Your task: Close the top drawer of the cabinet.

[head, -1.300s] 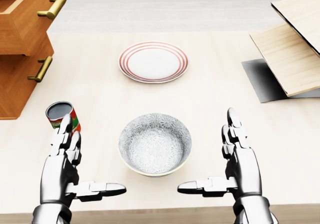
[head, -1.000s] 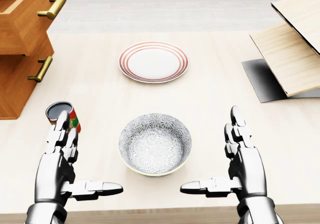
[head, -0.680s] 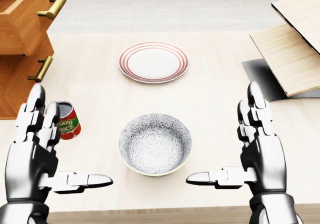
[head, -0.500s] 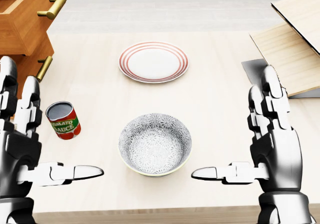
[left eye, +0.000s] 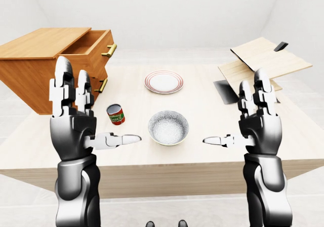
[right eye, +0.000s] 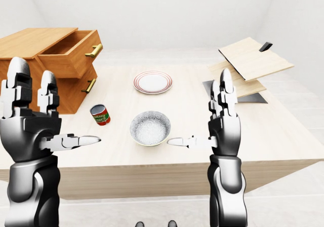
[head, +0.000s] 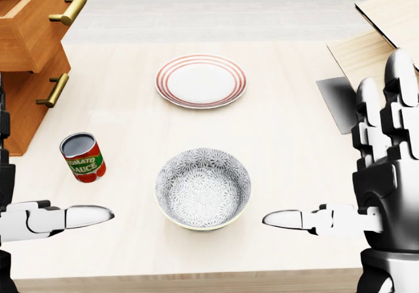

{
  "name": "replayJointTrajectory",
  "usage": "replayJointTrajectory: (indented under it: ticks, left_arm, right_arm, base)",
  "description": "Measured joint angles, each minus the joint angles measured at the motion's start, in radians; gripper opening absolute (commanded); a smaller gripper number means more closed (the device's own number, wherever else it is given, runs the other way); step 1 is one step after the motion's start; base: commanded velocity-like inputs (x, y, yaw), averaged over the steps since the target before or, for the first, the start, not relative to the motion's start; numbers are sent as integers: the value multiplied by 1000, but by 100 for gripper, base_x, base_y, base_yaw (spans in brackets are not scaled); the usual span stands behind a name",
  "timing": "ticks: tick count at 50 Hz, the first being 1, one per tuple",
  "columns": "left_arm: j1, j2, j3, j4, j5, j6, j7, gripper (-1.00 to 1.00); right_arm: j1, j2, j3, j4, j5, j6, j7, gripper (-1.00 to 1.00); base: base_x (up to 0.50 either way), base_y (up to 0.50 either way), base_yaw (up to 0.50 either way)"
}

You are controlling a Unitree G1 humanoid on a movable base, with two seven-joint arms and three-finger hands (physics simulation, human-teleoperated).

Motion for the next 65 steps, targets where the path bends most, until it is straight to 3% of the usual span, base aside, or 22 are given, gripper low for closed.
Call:
replayJointTrajectory:
  ticks: [22,65]
  left_arm:
    - [-33,12,39,-31,-32,0,14,100]
    - [-28,16,53,-39,-63,0,2,100]
  right_arm:
    - [-4,3,0,-98,-4,0,-10,100]
    - [12,1,-11,-59,-11,0,6,100]
  base:
    - [0,0,0]
    - [0,49,0]
